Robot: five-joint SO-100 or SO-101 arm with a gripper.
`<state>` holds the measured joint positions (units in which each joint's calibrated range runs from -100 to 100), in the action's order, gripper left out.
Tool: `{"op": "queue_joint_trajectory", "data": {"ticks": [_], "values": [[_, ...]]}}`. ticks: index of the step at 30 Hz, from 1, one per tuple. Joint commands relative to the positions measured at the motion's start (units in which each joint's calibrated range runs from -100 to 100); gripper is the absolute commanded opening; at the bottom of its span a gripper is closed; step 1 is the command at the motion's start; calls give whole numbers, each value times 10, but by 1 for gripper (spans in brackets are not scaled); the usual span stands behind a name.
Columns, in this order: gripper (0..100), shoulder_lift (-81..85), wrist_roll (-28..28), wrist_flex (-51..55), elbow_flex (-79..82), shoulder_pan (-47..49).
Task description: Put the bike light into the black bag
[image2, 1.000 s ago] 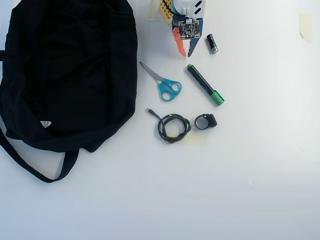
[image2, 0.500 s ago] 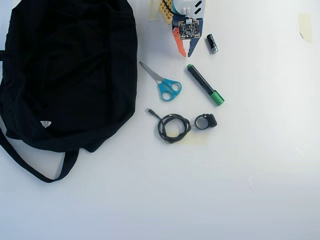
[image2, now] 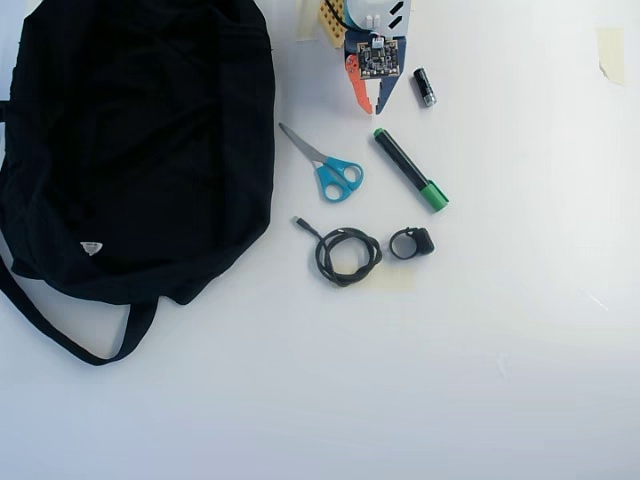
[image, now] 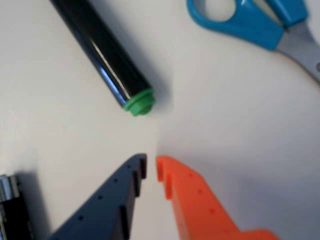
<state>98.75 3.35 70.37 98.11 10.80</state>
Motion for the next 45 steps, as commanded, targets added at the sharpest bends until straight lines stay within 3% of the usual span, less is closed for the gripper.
{"op": "queue_joint_trajectory", "data": {"ticks": [1,16,23,38,45], "values": [[2,8,-2,18,12,-3],[2,5,2,-3,1,-3],[2,-56,1,-220,-93,3],[2,-440,-3,-543,-461,-23],[2,-651,-4,-599,-668,-52]]}}
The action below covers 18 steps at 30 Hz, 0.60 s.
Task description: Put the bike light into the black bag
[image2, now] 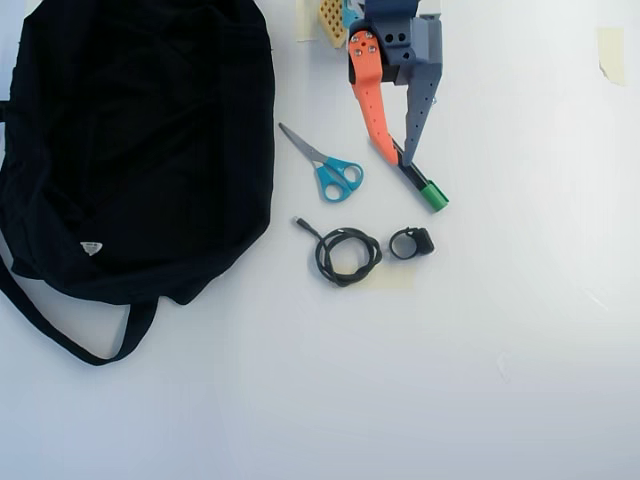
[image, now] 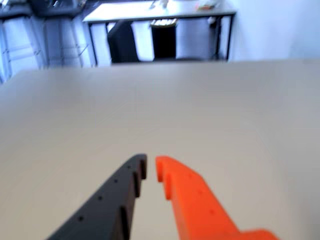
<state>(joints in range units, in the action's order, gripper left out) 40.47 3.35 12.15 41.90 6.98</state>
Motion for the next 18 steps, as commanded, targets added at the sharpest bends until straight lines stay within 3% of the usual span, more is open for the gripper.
{"op": "queue_joint_trajectory", "data": {"ticks": [1,9,18], "values": [[2,-94,-4,-16,-134,-17],[2,-285,-29,-16,-322,-51],[2,-313,-33,-16,-334,-74]]}}
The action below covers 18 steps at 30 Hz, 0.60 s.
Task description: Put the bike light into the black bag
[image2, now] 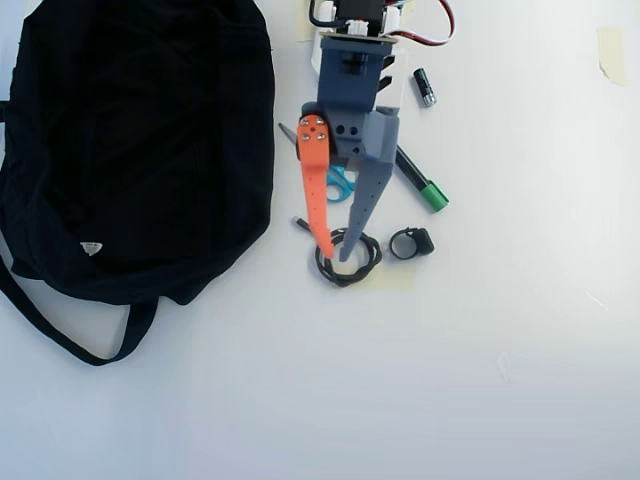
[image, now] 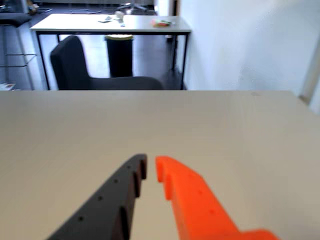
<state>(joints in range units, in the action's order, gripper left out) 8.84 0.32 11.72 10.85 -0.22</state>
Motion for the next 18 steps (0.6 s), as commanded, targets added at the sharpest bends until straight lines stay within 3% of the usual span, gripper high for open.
{"op": "queue_joint_trajectory", "data": {"ticks": [1,15,18], "values": [[2,4,-3,-10,-21,-2],[2,32,-3,2,33,-3],[2,33,-3,43,24,-3]]}}
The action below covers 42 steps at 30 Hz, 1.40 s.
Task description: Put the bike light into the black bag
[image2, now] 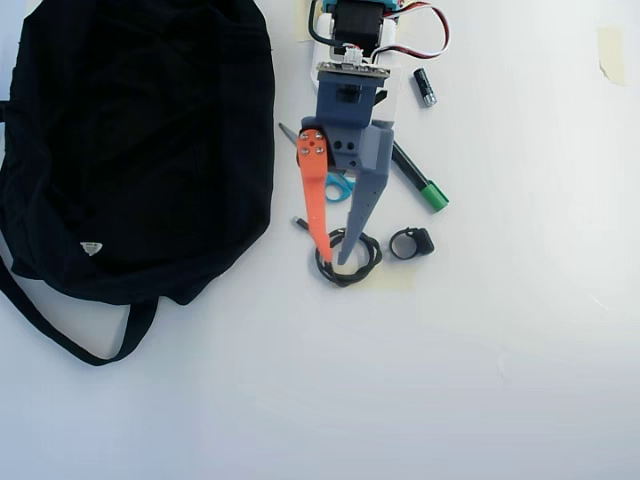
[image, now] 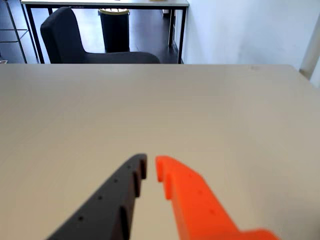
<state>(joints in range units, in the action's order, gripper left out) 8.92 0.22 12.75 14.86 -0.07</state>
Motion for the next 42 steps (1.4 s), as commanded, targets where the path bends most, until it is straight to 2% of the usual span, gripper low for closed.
{"op": "queue_joint_trajectory", "data": {"ticks": [1,5,10,17,24,35,39,42], "values": [[2,33,-2,51,-17,-5],[2,32,-3,146,-53,1],[2,11,-44,293,-125,25],[2,4,-46,468,-147,55],[2,4,-48,539,-148,93],[2,2,-129,661,-133,124],[2,2,-168,663,-108,126],[2,2,-175,660,-114,126]]}}
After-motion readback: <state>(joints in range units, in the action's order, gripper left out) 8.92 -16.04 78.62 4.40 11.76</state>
